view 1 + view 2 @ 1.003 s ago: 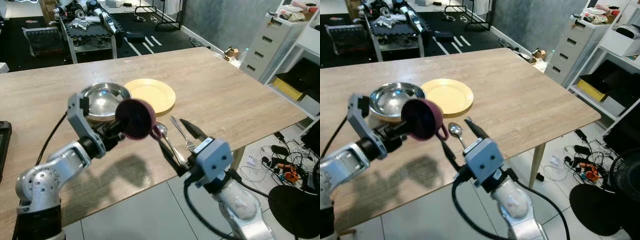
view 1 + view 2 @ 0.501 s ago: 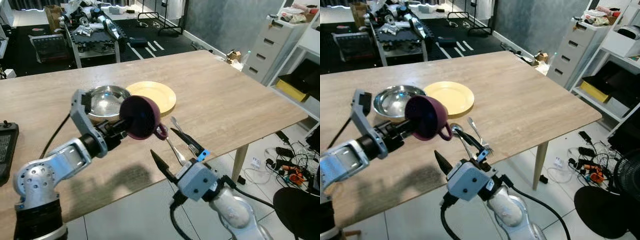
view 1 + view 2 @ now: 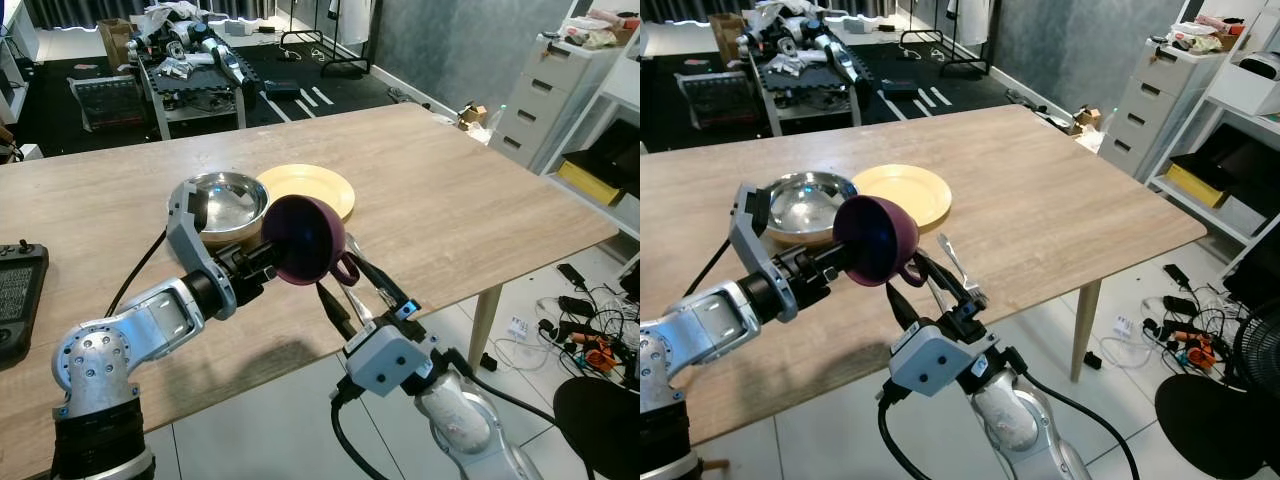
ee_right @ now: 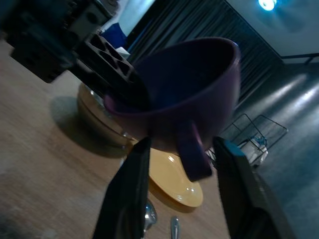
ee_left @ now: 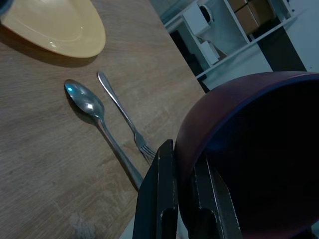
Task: Setting the table
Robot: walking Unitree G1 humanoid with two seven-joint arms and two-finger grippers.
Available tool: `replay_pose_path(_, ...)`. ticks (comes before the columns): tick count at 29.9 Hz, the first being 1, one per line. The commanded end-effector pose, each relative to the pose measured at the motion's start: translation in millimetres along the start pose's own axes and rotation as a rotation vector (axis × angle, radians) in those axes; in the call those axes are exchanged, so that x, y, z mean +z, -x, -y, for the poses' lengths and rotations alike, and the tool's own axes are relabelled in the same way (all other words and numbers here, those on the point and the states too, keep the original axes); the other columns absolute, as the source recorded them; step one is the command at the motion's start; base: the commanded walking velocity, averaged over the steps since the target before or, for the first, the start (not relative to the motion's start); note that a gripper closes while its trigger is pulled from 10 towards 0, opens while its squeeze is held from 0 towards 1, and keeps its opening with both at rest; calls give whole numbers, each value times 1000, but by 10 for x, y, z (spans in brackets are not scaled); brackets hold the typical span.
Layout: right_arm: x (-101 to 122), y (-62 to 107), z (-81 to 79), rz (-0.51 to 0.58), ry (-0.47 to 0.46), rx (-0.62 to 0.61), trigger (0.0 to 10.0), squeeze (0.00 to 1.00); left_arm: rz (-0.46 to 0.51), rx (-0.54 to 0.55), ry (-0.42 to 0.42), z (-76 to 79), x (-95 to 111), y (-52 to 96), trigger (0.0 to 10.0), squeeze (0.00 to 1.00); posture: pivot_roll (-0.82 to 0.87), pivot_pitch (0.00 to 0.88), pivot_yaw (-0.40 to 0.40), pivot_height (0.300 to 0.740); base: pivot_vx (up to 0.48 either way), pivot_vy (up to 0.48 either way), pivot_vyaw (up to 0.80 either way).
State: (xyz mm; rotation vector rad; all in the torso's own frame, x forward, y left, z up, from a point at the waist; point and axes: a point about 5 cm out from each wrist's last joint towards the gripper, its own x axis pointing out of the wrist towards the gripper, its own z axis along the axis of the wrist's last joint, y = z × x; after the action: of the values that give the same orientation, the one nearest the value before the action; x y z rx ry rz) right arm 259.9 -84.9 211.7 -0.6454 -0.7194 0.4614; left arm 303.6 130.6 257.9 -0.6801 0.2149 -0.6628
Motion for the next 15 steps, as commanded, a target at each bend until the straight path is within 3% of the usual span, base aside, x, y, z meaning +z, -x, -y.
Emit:
replay_pose_path(1,-10,21,21,5,10,-24,0,0,-25,-8,-5,27,-25,-1,10000,0,92,115,81,740,0,0,0)
replay_pose_path(15,31,28,-23,50,21,2,0,0,-61,56,4,-58,-113,12,10000,0,93,131,71,740,0,0,0)
